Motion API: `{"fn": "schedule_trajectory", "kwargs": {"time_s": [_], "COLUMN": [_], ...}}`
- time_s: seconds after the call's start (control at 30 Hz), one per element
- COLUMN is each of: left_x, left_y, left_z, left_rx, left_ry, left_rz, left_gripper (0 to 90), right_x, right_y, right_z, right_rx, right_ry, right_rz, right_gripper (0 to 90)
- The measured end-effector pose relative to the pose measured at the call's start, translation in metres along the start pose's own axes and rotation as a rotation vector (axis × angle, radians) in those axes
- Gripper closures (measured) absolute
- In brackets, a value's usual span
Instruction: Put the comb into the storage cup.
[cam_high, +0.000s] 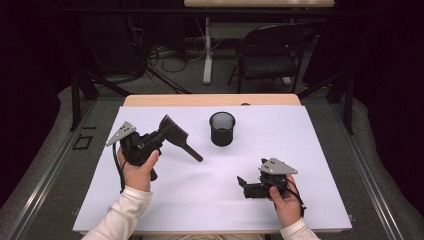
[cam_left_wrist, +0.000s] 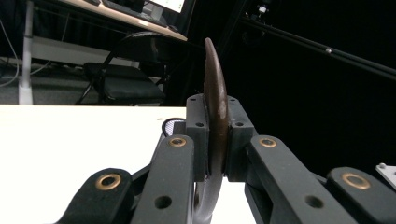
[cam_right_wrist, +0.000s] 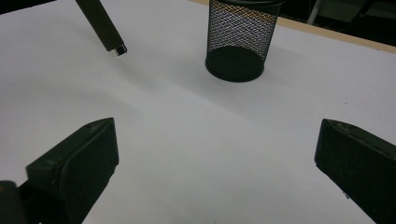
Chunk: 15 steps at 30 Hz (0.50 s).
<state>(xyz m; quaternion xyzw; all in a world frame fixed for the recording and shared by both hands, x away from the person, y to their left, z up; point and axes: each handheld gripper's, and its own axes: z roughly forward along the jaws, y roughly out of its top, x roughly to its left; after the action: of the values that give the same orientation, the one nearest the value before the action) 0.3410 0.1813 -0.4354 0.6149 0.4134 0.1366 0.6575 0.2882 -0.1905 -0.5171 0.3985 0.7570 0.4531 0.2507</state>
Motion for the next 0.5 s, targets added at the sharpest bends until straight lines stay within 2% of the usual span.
{"fn": "schedule_trajectory", "kwargs": {"time_s": [0.23, 0.5], "left_x": [-0.003, -0.002], "left_y": [0.01, 0.018], "left_z": [0.013, 0.022], "left_rx": [0.014, 0.017], "left_ry": [0.008, 0.03], "left_rz": [0.039, 0.045], "left_gripper": [83.8, 83.8], "right_x": [-0.001, -0.001], "right_y": [-0.004, -0.006], "right_z": [0.0, 0.002], "right_rx": [-0.005, 0.001], "right_ry": [0.0, -0.001], "right_rz": [0.002, -0.001], "right_gripper": [0.0, 0.0]}}
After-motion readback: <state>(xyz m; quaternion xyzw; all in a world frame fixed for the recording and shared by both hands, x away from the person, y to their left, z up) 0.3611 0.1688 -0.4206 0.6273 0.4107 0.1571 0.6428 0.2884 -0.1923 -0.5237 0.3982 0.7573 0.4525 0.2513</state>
